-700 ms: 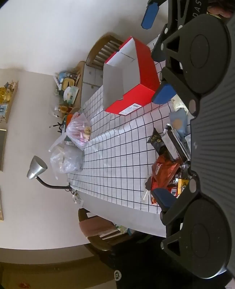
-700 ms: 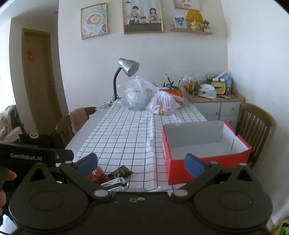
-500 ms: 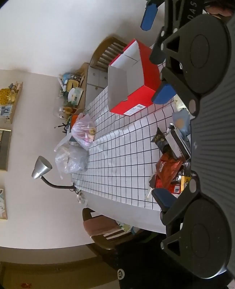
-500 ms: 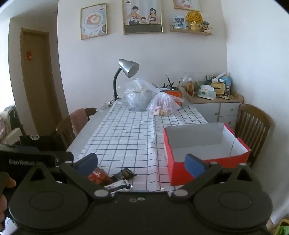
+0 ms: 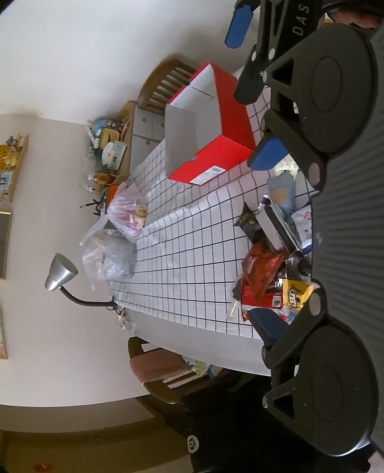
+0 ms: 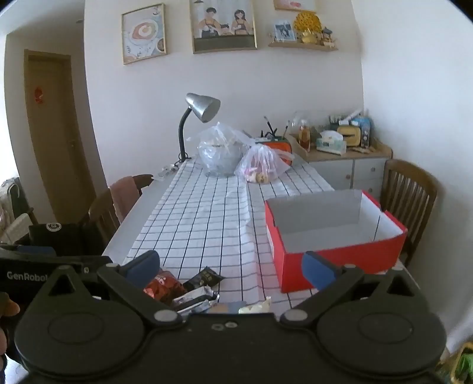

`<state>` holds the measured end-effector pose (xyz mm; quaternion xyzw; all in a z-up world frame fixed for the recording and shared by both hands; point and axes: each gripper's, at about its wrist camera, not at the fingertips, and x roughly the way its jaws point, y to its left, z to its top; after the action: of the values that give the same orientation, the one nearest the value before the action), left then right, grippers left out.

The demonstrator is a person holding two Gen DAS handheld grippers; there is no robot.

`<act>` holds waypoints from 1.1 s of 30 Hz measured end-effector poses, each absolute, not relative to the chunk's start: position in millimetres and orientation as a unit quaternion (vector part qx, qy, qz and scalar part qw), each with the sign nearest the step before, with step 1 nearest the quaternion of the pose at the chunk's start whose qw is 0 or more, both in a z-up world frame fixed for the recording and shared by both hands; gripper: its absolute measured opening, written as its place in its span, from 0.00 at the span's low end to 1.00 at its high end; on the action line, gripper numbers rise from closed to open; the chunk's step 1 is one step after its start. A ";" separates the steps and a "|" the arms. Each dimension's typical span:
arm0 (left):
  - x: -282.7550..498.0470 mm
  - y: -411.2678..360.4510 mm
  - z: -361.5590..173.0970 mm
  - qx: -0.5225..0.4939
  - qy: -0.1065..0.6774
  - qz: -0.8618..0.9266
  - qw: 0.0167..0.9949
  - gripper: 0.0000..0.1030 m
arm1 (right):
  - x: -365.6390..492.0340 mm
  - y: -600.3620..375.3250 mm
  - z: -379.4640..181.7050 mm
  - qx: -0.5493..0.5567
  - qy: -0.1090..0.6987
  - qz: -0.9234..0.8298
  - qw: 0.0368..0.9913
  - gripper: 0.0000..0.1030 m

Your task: Organize snacks

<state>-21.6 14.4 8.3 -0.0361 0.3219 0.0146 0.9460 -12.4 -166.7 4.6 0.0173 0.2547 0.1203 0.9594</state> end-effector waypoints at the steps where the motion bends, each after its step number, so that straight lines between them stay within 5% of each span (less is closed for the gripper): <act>1: -21.4 14.1 7.4 -0.035 0.323 0.014 0.946 0.97 | -13.0 -166.0 2.8 0.018 0.258 0.116 0.959 1.00; 33: -34.5 18.8 9.8 -0.043 0.327 0.011 0.944 0.97 | -29.8 -164.0 3.6 0.015 0.270 0.115 0.956 1.00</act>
<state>-34.5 18.8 9.8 -0.0433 0.3271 0.0112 0.9439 -29.8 -164.0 3.6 0.0154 0.2697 0.1145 0.9560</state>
